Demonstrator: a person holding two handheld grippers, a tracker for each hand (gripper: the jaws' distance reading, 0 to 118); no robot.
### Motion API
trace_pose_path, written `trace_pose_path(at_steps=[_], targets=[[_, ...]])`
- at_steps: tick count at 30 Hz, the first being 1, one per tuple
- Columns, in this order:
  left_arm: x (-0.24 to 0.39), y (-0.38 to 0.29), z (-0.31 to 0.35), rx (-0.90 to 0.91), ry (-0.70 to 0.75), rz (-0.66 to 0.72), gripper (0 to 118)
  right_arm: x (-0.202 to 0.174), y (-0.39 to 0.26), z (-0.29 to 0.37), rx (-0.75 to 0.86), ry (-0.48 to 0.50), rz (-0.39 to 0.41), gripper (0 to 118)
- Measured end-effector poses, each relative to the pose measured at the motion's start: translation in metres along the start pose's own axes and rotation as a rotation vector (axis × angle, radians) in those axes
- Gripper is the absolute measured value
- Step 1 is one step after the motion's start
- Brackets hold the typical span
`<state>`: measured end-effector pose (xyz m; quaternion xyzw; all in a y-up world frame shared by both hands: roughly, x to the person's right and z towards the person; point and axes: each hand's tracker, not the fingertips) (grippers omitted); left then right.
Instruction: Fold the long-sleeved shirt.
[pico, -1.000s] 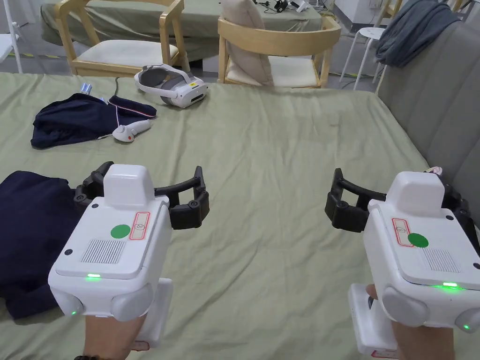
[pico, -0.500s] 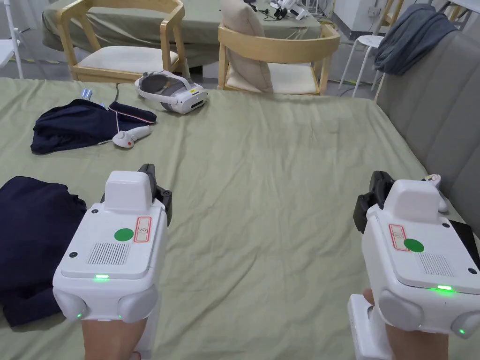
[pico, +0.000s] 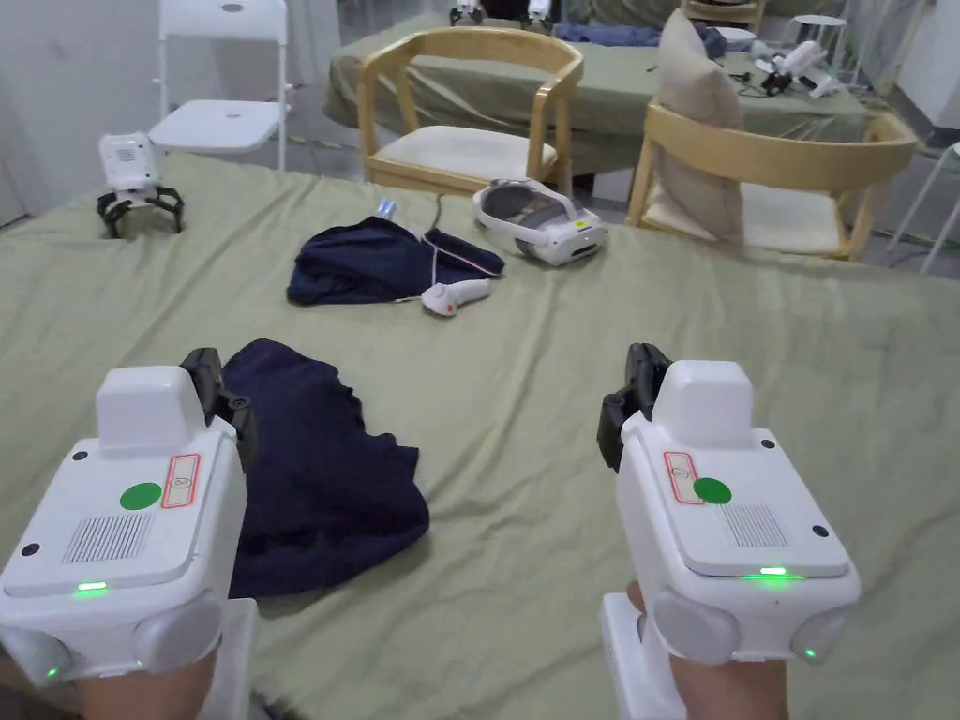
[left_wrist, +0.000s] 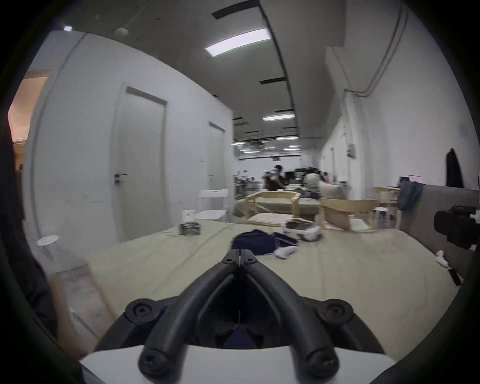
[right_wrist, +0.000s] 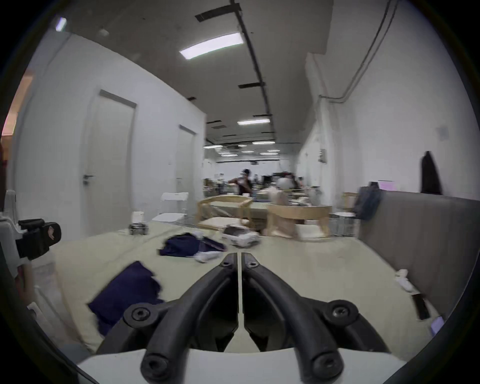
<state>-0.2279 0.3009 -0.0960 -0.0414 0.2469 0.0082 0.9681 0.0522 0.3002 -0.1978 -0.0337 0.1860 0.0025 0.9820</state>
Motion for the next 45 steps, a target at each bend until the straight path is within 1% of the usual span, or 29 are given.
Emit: trace_pose_path(at_steps=[2,4,7,8,9,10,11,12,13,14,17,19,20,21,22,23,24,25,26,27,28,29,32,34,36,39,42,44,45], targets=[[-0.022,-0.001,0.004,-0.006,0.048,0.004,4,-0.026,0.002,-0.005,0.007,0.064,0.009,1],[-0.035,-0.001,0.003,-0.026,0.060,0.003,4,-0.045,0.003,-0.010,-0.003,0.113,0.030,1],[-0.040,-0.004,-0.012,-0.115,0.036,-0.016,4,-0.056,-0.001,-0.018,-0.009,0.122,0.033,1],[-0.040,-0.005,-0.022,-0.161,0.020,-0.004,7,-0.056,-0.001,-0.019,-0.011,0.129,0.036,1],[-0.040,-0.009,-0.037,-0.230,-0.023,0.052,20,-0.055,-0.002,-0.019,-0.015,0.142,0.044,1],[-0.041,-0.012,-0.056,-0.314,-0.070,0.104,37,-0.054,-0.002,-0.018,-0.017,0.145,0.052,1],[-0.042,-0.018,-0.077,-0.385,-0.116,0.152,70,-0.051,-0.004,-0.016,-0.022,0.141,0.061,1],[-0.040,-0.026,-0.103,-0.482,-0.141,0.163,89,-0.048,-0.005,-0.016,-0.030,0.136,0.069,1],[-0.036,-0.037,-0.124,-0.562,-0.154,0.165,102,-0.046,-0.006,-0.017,-0.039,0.131,0.074,1],[-0.032,-0.048,-0.146,-0.612,-0.147,0.136,105,-0.043,-0.007,-0.018,-0.048,0.126,0.074,1],[-0.026,-0.080,-0.203,-0.718,-0.072,0.076,100,-0.031,-0.010,-0.017,-0.078,0.142,0.058,1],[-0.027,-0.103,-0.230,-0.866,-0.059,0.008,99,-0.024,-0.017,-0.021,-0.091,0.124,0.069,1],[-0.028,-0.113,-0.239,-0.905,-0.056,0.009,95,-0.021,-0.018,-0.022,-0.094,0.117,0.073,1],[-0.029,-0.119,-0.236,-0.930,-0.066,0.055,89,-0.018,-0.019,-0.023,-0.099,0.111,0.075,1],[-0.034,-0.123,-0.240,-0.959,-0.061,0.149,83,-0.014,-0.019,-0.024,-0.107,0.104,0.074,1],[-0.038,-0.121,-0.241,-0.962,-0.062,0.235,72,-0.013,-0.017,-0.020,-0.111,0.099,0.073,1],[-0.040,-0.120,-0.239,-0.948,-0.076,0.273,53,-0.010,-0.017,-0.020,-0.114,0.093,0.070,1],[-0.041,-0.117,-0.237,-0.939,-0.109,0.256,36,-0.008,-0.018,-0.021,-0.116,0.086,0.066,1],[-0.039,-0.112,-0.237,-0.938,-0.137,0.229,29,-0.005,-0.018,-0.021,-0.117,0.079,0.062,1],[-0.035,-0.100,-0.235,-0.922,-0.146,0.195,29,-0.001,-0.022,-0.024,-0.119,0.072,0.057,1],[-0.027,-0.084,-0.229,-0.892,-0.113,0.145,25,0.003,-0.022,-0.023,-0.118,0.068,0.052,1],[-0.019,-0.068,-0.221,-0.859,-0.143,0.132,23,0.006,-0.021,-0.022,-0.116,0.064,0.046,1],[0.004,-0.022,-0.203,-0.735,-0.294,0.176,21,0.017,-0.020,-0.014,-0.101,0.034,0.015,1],[0.030,0.020,-0.187,-0.651,-0.368,0.127,21,0.030,-0.019,-0.010,-0.095,0.015,-0.008,1],[0.068,0.051,-0.170,-0.573,-0.465,0.069,21,0.041,-0.017,0.001,-0.097,-0.017,-0.012,1],[0.127,0.083,-0.149,-0.506,-0.648,0.059,21,0.060,-0.012,0.018,-0.091,-0.076,-0.027,1],[0.200,0.083,-0.125,-0.512,-0.847,0.081,21,0.088,-0.011,0.033,-0.086,-0.119,-0.034,1],[0.249,0.068,-0.110,-0.550,-0.962,0.079,20,0.107,-0.009,0.047,-0.089,-0.199,-0.035,1],[0.274,0.054,-0.102,-0.565,-0.998,0.053,20,0.118,-0.009,0.053,-0.091,-0.239,-0.047,1]])
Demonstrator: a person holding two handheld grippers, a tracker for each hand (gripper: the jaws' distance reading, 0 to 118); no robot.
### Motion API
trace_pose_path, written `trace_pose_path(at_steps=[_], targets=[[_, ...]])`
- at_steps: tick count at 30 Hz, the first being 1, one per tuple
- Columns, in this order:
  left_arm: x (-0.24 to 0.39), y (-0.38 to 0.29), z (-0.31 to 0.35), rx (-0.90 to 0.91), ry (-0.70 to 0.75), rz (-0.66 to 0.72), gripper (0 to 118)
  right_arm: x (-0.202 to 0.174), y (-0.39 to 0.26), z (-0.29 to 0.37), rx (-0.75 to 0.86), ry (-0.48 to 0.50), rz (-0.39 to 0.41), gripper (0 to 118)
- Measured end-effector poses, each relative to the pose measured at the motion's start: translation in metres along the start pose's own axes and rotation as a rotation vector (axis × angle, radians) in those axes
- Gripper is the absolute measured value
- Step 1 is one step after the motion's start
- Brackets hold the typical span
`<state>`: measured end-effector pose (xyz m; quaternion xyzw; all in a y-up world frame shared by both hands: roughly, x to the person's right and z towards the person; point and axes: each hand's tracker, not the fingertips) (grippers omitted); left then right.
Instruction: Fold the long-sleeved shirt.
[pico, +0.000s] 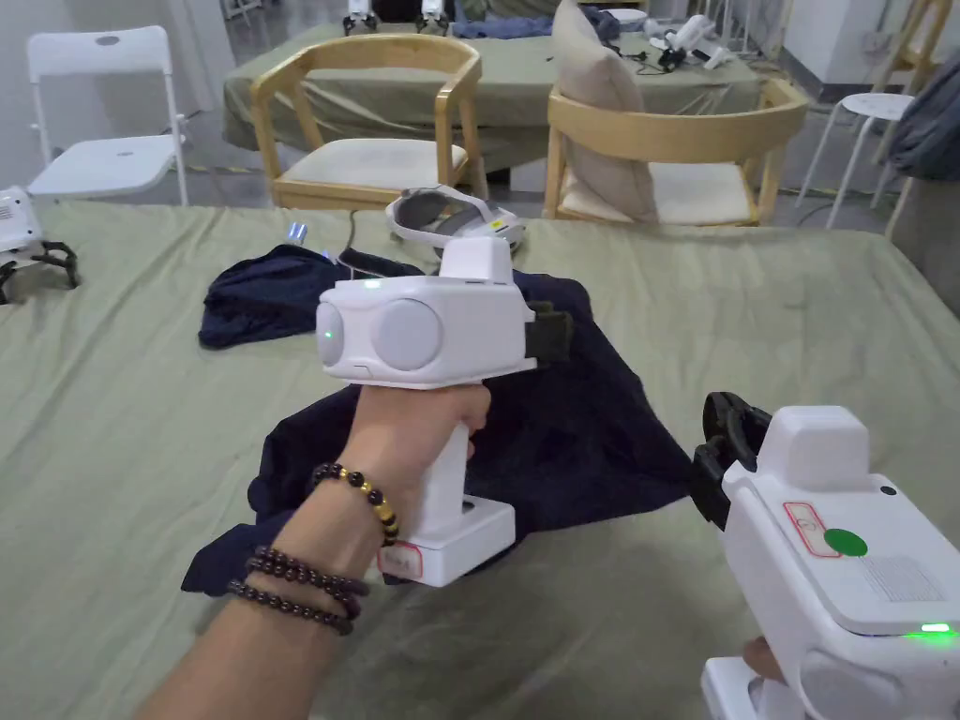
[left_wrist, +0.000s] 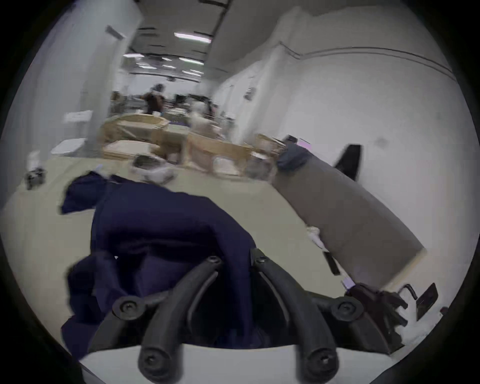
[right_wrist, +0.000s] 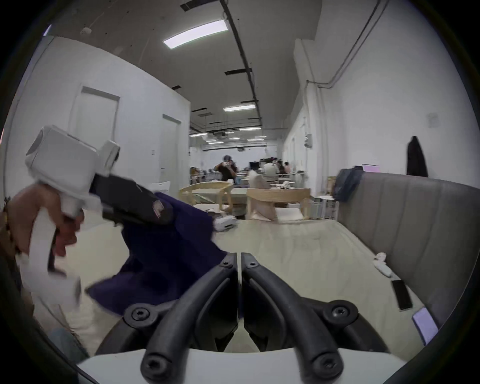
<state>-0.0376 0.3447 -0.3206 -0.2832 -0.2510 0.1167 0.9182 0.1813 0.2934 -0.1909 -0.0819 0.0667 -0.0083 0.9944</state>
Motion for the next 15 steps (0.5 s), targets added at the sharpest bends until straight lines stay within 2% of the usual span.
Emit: trace_pose_path(at_steps=[3,6,7,9,10,11,12,13,15], targets=[[0.031,-0.041,-0.069,-0.115,-0.094,0.025,20,0.041,-0.005,0.000,-0.015,-0.086,-0.044,1],[0.042,-0.091,-0.124,-0.237,-0.150,0.064,22,0.069,-0.014,0.006,-0.047,-0.154,-0.018,1],[0.044,-0.105,-0.136,-0.259,-0.153,0.074,28,0.075,-0.016,0.009,-0.054,-0.164,-0.011,1],[0.044,-0.122,-0.149,-0.313,-0.144,0.085,80,0.085,-0.020,0.016,-0.070,-0.182,-0.013,1],[0.043,-0.122,-0.147,-0.283,-0.136,0.073,96,0.085,-0.017,0.023,-0.074,-0.187,-0.016,1],[0.042,-0.122,-0.144,-0.270,-0.122,0.058,103,0.087,-0.019,0.024,-0.078,-0.188,-0.016,1],[0.041,-0.114,-0.130,-0.210,-0.086,0.019,103,0.089,-0.021,0.025,-0.081,-0.189,-0.016,1],[0.036,-0.107,-0.113,-0.143,-0.092,-0.001,111,0.091,-0.022,0.026,-0.083,-0.185,-0.018,1],[0.025,-0.095,-0.076,-0.018,-0.068,0.002,109,0.090,-0.028,0.022,-0.102,-0.169,-0.021,1]])
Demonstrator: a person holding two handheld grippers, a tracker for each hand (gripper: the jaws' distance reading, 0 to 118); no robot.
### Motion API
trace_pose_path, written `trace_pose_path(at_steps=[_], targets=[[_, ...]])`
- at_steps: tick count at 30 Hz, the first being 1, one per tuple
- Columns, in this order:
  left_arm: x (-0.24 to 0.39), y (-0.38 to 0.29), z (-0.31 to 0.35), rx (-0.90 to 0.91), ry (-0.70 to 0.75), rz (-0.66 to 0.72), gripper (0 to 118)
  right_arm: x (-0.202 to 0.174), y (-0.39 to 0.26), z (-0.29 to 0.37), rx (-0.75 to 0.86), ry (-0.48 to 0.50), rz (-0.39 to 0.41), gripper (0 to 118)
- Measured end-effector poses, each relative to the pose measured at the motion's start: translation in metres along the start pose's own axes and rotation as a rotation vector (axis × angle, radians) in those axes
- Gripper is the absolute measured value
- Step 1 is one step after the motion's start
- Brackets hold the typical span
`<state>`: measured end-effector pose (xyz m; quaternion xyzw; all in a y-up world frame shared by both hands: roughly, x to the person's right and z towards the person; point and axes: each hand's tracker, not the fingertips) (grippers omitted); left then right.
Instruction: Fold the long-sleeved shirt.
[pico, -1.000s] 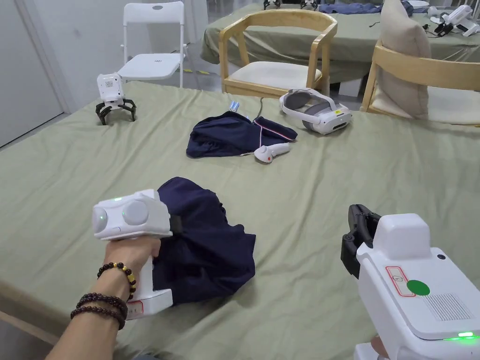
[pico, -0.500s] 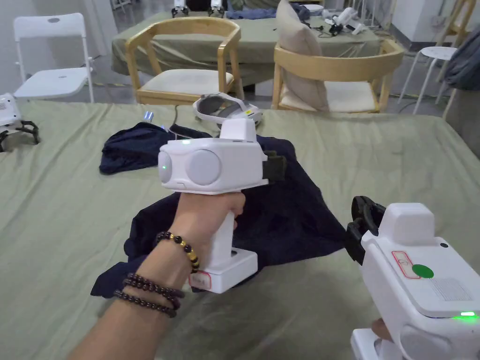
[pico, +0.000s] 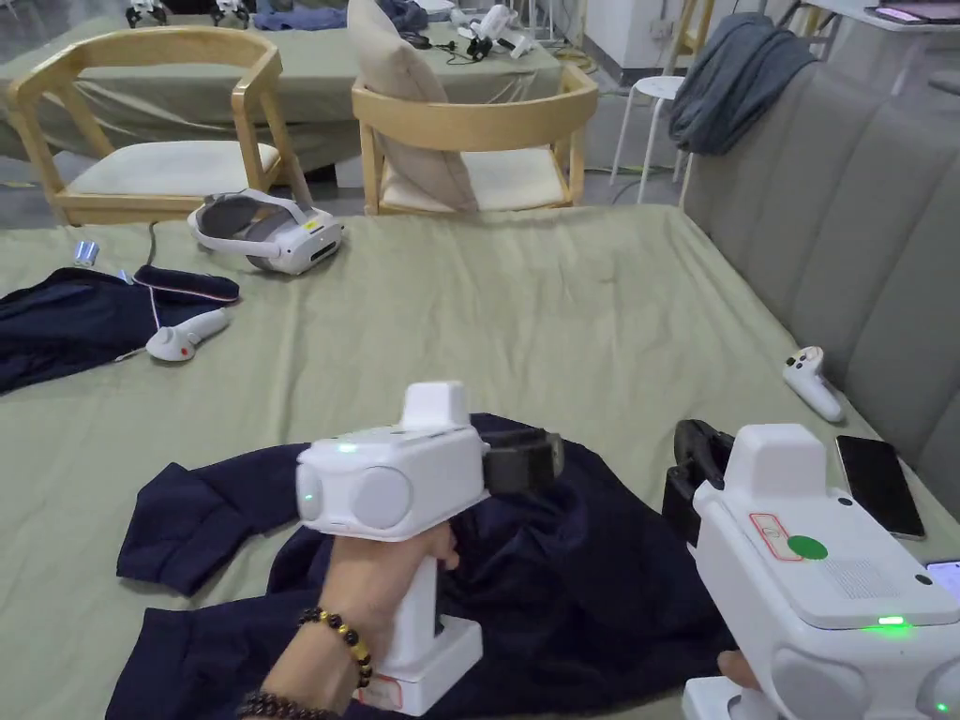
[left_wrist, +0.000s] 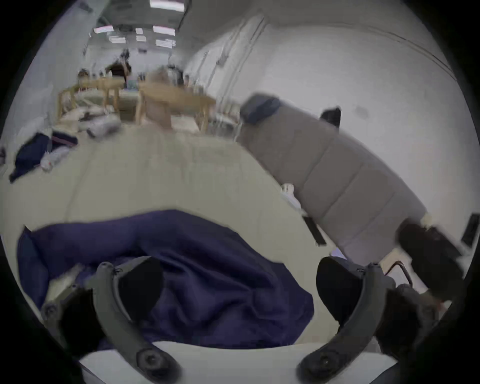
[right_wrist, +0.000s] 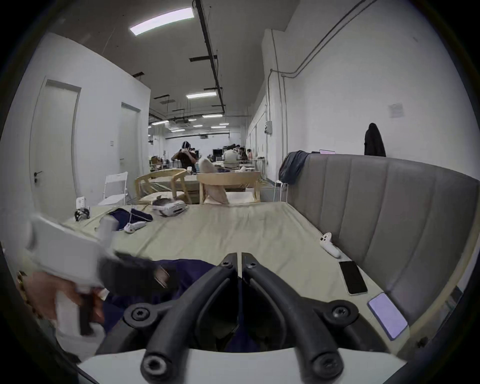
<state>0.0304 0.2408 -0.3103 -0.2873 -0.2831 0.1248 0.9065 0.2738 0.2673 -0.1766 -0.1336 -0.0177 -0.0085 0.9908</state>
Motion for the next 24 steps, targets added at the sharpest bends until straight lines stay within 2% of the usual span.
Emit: trace_pose_path(at_steps=[4,6,7,9,11,14,15,16,18,19,22,23,24], targets=[[-0.010,-0.004,0.103,0.188,0.184,-0.035,109,-0.013,0.000,0.006,-0.004,0.020,0.025,1],[-0.012,-0.016,0.143,0.220,0.272,-0.061,100,-0.020,0.002,0.005,-0.007,0.019,0.033,2],[-0.013,-0.023,0.161,0.232,0.314,-0.076,85,-0.024,0.004,0.006,-0.018,0.027,0.027,2],[-0.014,-0.036,0.184,0.227,0.365,-0.114,5,-0.028,0.005,0.005,-0.038,0.051,0.000,2],[-0.020,-0.046,0.196,0.215,0.449,-0.090,4,-0.030,0.001,0.000,-0.034,0.062,-0.004,1],[-0.029,-0.048,0.198,0.187,0.403,0.011,4,-0.036,0.002,0.002,-0.035,0.071,0.014,2],[-0.031,-0.049,0.195,0.198,0.406,0.000,5,-0.036,0.001,0.000,-0.037,0.071,0.016,2],[-0.036,-0.046,0.188,0.193,0.416,-0.007,14,-0.036,0.001,0.000,-0.039,0.071,0.015,2],[-0.050,-0.041,0.163,0.156,0.425,-0.014,90,-0.036,0.001,-0.001,-0.047,0.075,0.011,2],[-0.060,-0.037,0.144,0.085,0.419,-0.001,111,-0.035,0.000,-0.002,-0.052,0.076,0.012,2],[-0.096,-0.032,0.089,0.036,0.456,0.030,76,-0.033,0.000,-0.002,-0.060,0.069,0.017,2],[-0.109,-0.031,0.068,0.002,0.498,0.022,74,-0.031,-0.001,-0.001,-0.064,0.068,0.017,2],[-0.120,-0.030,0.047,-0.057,0.530,0.010,79,-0.029,-0.001,-0.001,-0.068,0.066,0.017,2]])
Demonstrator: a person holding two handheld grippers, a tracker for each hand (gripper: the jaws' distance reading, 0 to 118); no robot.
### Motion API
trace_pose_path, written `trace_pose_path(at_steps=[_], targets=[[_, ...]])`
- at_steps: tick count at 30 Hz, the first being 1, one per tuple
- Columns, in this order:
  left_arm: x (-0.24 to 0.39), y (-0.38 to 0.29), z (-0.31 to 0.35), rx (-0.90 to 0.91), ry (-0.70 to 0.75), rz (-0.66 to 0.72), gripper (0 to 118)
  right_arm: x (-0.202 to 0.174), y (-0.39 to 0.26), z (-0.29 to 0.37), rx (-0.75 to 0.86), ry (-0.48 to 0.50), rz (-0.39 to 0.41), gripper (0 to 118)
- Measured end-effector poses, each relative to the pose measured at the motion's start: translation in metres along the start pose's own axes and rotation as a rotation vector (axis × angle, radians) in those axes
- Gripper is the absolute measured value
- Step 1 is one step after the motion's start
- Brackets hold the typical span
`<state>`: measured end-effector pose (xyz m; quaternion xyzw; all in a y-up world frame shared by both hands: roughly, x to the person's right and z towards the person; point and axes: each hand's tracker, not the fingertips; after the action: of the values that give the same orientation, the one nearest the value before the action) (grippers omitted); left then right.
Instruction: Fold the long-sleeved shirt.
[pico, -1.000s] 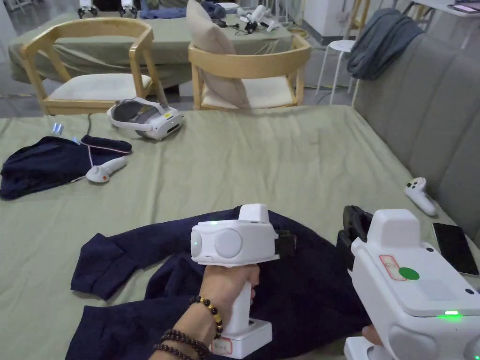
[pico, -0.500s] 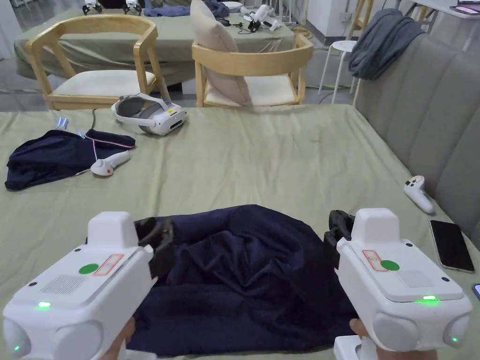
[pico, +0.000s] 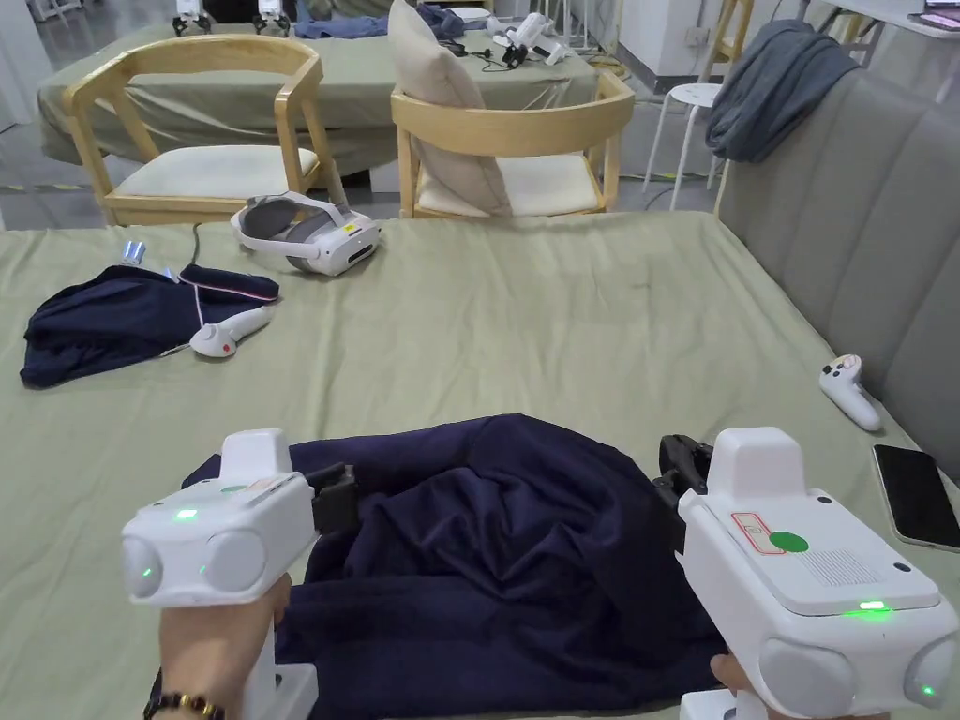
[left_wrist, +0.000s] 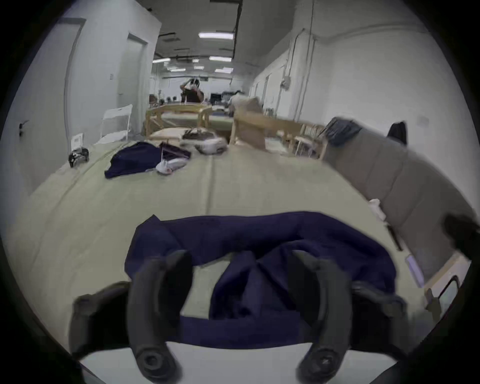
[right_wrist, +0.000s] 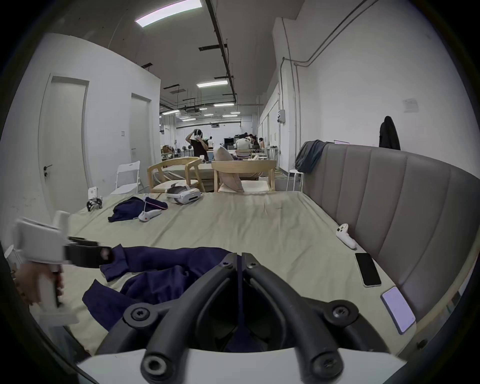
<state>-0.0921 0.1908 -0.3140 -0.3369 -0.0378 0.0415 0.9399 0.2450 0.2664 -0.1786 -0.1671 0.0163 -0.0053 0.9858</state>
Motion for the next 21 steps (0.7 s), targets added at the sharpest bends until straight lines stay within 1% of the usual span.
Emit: trace_pose_path(at_steps=[2,3,4,6,7,8,9,10,11,12,13,14,15,16,17,18,19,20,21], targets=[[0.005,0.005,-0.023,-0.083,0.004,-0.040,84,0.005,-0.001,-0.003,-0.014,-0.013,0.004,2],[0.007,0.002,-0.039,-0.136,-0.025,-0.044,84,0.009,-0.002,-0.005,-0.020,-0.021,0.004,2],[0.008,-0.002,-0.053,-0.183,-0.066,-0.044,88,0.013,-0.003,-0.007,-0.026,-0.029,0.003,2],[0.007,-0.009,-0.078,-0.274,-0.107,-0.005,88,0.022,-0.005,-0.011,-0.048,-0.055,-0.005,2],[0.009,-0.017,-0.089,-0.308,-0.103,0.009,88,0.025,-0.003,-0.008,-0.061,-0.071,-0.009,3],[0.012,-0.024,-0.097,-0.345,-0.081,-0.010,87,0.030,-0.005,-0.010,-0.074,-0.082,-0.013,9],[0.015,-0.035,-0.105,-0.390,-0.031,-0.046,81,0.035,-0.007,-0.012,-0.093,-0.090,-0.016,14],[0.022,-0.041,-0.098,-0.335,0.007,-0.138,76,0.041,-0.010,-0.016,-0.113,-0.098,-0.017,22],[0.024,-0.034,-0.092,-0.276,-0.026,-0.180,57,0.049,-0.017,-0.021,-0.136,-0.118,-0.024,43],[0.025,-0.026,-0.086,-0.309,-0.062,-0.126,32,0.056,-0.023,-0.030,-0.187,-0.156,-0.030,71],[0.027,-0.022,-0.069,-0.270,0.002,-0.117,7,0.065,-0.030,-0.042,-0.269,-0.198,-0.041,104],[0.023,-0.017,-0.062,-0.233,-0.084,-0.077,7,0.073,-0.038,-0.056,-0.356,-0.231,-0.046,118],[0.019,-0.013,-0.056,-0.247,-0.111,-0.035,7,0.080,-0.044,-0.066,-0.406,-0.206,-0.041,114],[0.016,-0.009,-0.051,-0.230,-0.105,-0.029,7,0.087,-0.054,-0.081,-0.460,-0.210,-0.009,111],[0.014,-0.006,-0.048,-0.223,-0.101,-0.053,7,0.092,-0.065,-0.095,-0.515,-0.201,0.012,107],[0.014,-0.003,-0.044,-0.207,-0.099,-0.071,7,0.096,-0.074,-0.108,-0.586,-0.198,0.015,100],[0.014,-0.001,-0.039,-0.197,-0.107,-0.079,7,0.099,-0.076,-0.106,-0.658,-0.204,0.002,89],[0.014,0.002,-0.035,-0.186,-0.119,-0.079,7,0.101,-0.084,-0.114,-0.710,-0.201,-0.013,72],[0.020,0.004,-0.027,-0.175,-0.132,-0.079,7,0.102,-0.094,-0.120,-0.745,-0.183,-0.045,63]])
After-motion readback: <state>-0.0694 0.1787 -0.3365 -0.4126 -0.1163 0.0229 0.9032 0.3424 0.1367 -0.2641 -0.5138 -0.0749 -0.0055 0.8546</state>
